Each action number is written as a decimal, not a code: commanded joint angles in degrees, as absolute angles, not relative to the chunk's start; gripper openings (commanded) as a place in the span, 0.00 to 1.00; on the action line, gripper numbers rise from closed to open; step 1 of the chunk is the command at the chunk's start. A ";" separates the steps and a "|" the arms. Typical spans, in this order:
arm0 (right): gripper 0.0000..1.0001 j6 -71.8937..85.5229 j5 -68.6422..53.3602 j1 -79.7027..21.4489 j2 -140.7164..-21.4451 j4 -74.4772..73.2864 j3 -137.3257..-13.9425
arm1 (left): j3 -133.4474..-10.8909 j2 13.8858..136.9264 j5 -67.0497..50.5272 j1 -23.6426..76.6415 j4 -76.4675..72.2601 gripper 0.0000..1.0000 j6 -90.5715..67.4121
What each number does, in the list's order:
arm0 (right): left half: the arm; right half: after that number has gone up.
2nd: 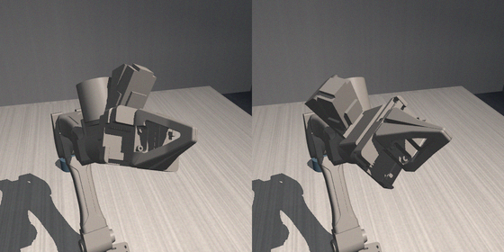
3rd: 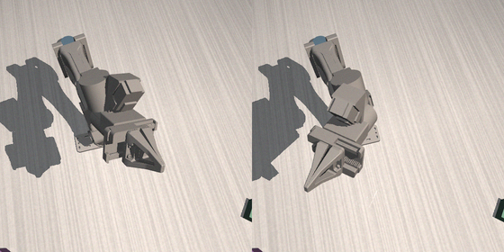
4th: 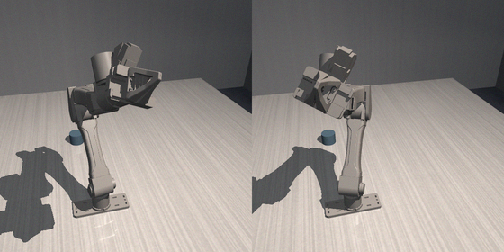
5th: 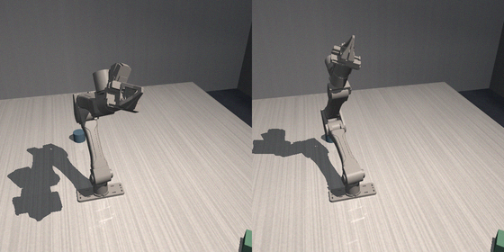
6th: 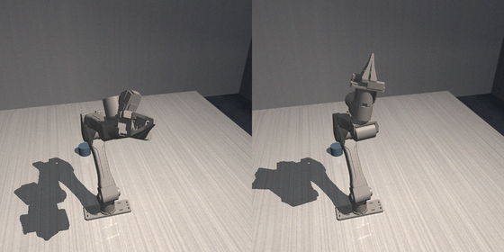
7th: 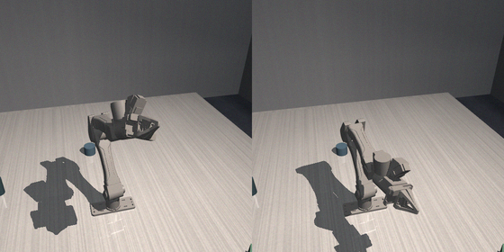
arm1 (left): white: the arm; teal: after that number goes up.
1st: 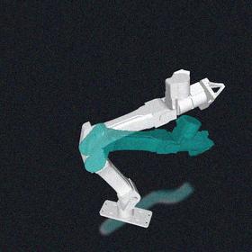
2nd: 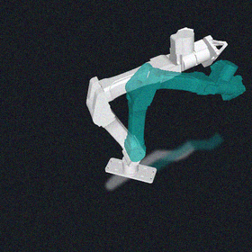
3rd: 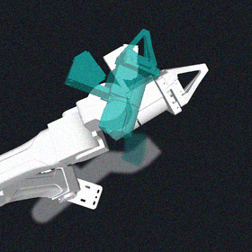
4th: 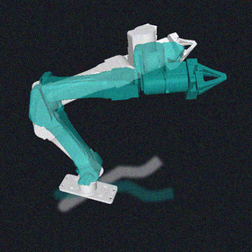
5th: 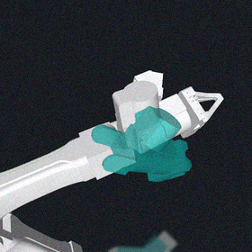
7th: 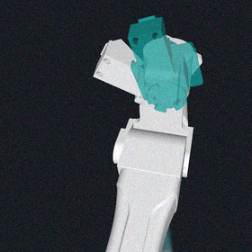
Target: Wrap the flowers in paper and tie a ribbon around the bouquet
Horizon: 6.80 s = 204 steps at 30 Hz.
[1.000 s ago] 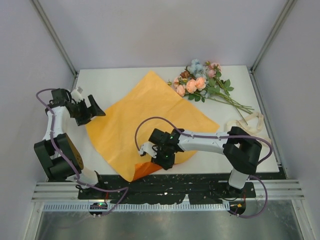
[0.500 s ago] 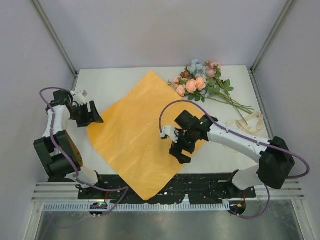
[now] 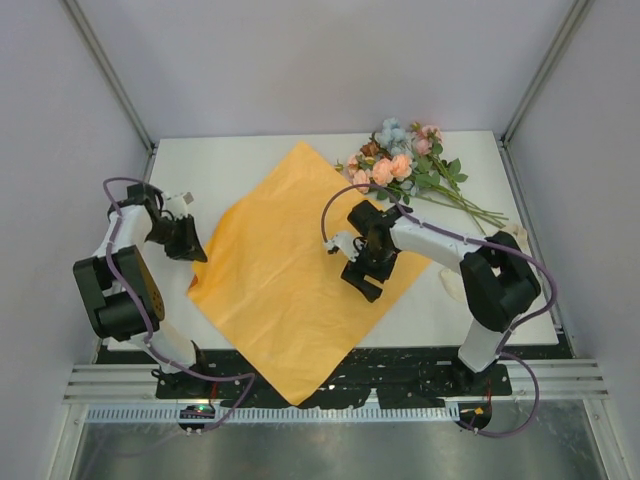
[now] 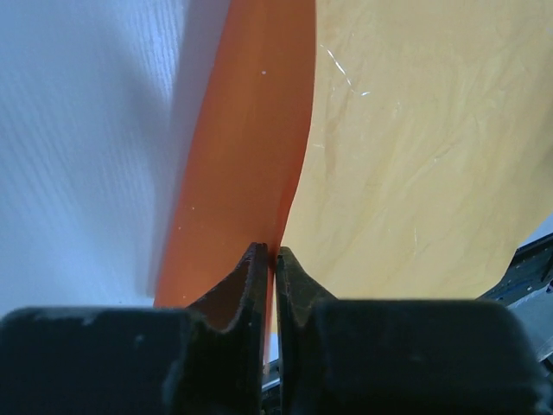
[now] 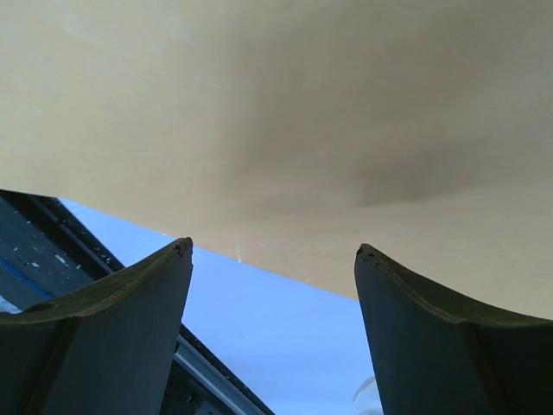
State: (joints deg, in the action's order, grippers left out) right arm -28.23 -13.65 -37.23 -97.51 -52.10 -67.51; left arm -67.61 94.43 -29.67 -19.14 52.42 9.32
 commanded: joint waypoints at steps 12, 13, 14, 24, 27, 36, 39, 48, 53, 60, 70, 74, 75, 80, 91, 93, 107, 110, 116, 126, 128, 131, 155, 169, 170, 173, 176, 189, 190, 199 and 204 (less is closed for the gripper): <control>0.78 -30.23 -1.24 -25.58 -112.93 -52.64 -77.16 | -71.89 99.93 -27.94 -16.35 49.75 0.00 3.43; 0.78 -30.50 -0.88 -25.05 -113.81 -52.99 -78.13 | -72.50 100.37 -27.95 -16.09 49.66 0.00 3.25; 0.78 -30.59 -1.05 -24.79 -114.08 -53.17 -78.66 | -73.03 100.72 -27.43 -15.56 49.57 0.00 3.25; 0.79 -27.86 -6.15 -24.35 -116.71 -54.93 -82.17 | -81.11 108.27 -26.19 -14.59 48.77 0.00 0.53; 0.79 -27.25 -6.15 -24.34 -117.51 -55.02 -84.28 | -82.62 108.99 -25.49 -14.59 49.39 0.00 0.44; 0.85 -33.20 -10.91 -18.12 -105.65 -60.47 -90.43 | -81.03 106.08 -23.03 -15.03 49.83 0.00 0.79; 0.88 -38.48 -6.78 -13.37 -103.98 -58.46 -92.98 | -81.91 106.96 -24.17 -15.03 50.01 0.00 0.35; 0.95 -50.18 1.94 -0.98 -116.53 -50.18 -107.30 | -82.70 107.49 -23.91 -14.94 50.36 0.00 0.35; 0.95 -53.17 -2.45 2.54 -124.36 -52.99 -115.56 | -83.23 107.58 -23.73 -14.94 50.80 0.00 0.35; 0.95 -54.49 -3.51 3.51 -133.40 -54.49 -121.64 | -85.51 108.37 -23.64 -15.03 52.73 0.00 0.79; 0.96 -58.53 -10.64 3.96 -140.70 -62.57 -127.70 | -86.48 109.07 -22.94 -15.03 53.79 0.00 1.23; 0.99 -58.01 -8.36 3.95 -144.14 -63.90 -130.77 | -86.05 109.07 -22.94 -14.94 53.61 0.00 1.23; 1.00 -57.57 -7.83 3.96 -145.53 -63.90 -131.48 | -86.04 109.07 -22.94 -14.94 53.61 0.00 1.23; 0.75 -53.27 -4.75 4.92 -152.13 -68.28 -142.19 | -86.48 109.07 -23.38 -14.94 53.70 0.00 1.14; 0.05 -48.97 -7.37 8.70 -148.72 -66.80 -139.22 | -84.12 108.72 -29.26 -13.54 52.82 0.00 -2.45; 0.05 -46.07 -9.30 9.49 -146.26 -64.62 -138.00 | -82.71 108.46 -30.14 -13.19 51.86 0.00 -3.34; 0.05 -29.19 -22.58 11.51 -129.91 -55.46 -134.48 | -78.31 108.72 -31.64 -13.01 46.94 0.00 -10.37; 0.06 -25.59 -26.00 11.51 -126.31 -55.02 -132.54 | -76.47 108.89 -34.53 -13.09 45.71 0.00 -12.91; 0.05 -21.46 -29.17 10.90 -122.26 -55.02 -128.33 | -74.36 109.42 -39.36 -12.13 42.46 0.00 -16.87; 0.06 -4.68 -29.54 1.33 -111.98 -47.30 -121.47 | -71.90 108.99 -42.27 -11.51 38.15 0.00 -21.35; 0.05 -0.63 -28.13 0.00 -110.05 -44.49 -119.19 | -70.93 108.55 -42.45 -11.43 37.53 0.00 -21.53; 0.06 -2.71 -20.07 -6.31 -105.75 -39.74 -115.15 | -69.26 107.58 -42.10 -11.69 36.30 0.00 -21.88; 0.05 44.38 -20.30 -33.40 -107.65 -8.27 -82.36 | -53.62 100.90 -45.97 -15.47 23.55 0.00 -29.62; 0.05 41.23 -26.01 -33.23 -125.41 -2.20 -86.57 | -49.83 100.11 -46.94 -15.56 19.68 0.00 -32.17; 0.05 41.13 -26.36 -33.05 -125.94 -2.28 -86.75 | -49.92 99.93 -46.76 -15.64 20.12 0.02 -31.82; 0.16 41.92 -26.98 -32.17 -125.95 -2.29 -85.96 | -50.10 98.62 -46.58 -16.08 21.18 0.13 -30.77; 0.45 42.45 -27.60 -31.90 -124.11 -3.25 -85.26 | -50.10 95.99 -45.88 -16.61 21.97 0.24 -29.01; 0.90 37.98 -26.01 -28.13 -110.31 -16.86 -83.23 | -52.20 79.72 -35.60 -25.83 29.17 0.81 -18.38; 0.94 34.40 -26.10 -26.47 -108.74 -18.53 -83.84 | -53.51 79.28 -34.55 -26.01 30.31 0.82 -16.46; 0.99 -9.72 -18.91 -12.49 -106.87 -39.44 -96.32 | -62.05 74.89 -31.99 -20.93 34.81 0.84 -1.76; 0.99 -30.57 -9.60 -3.97 -111.44 -40.96 -102.04 | -63.36 72.69 -28.14 -14.60 33.92 0.85 2.54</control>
State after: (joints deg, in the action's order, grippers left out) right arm -6.83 -18.81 -8.36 -108.92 -35.94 -97.19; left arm -60.69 75.02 -31.88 -18.92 33.50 -4.12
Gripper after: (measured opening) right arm 0.991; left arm 0.846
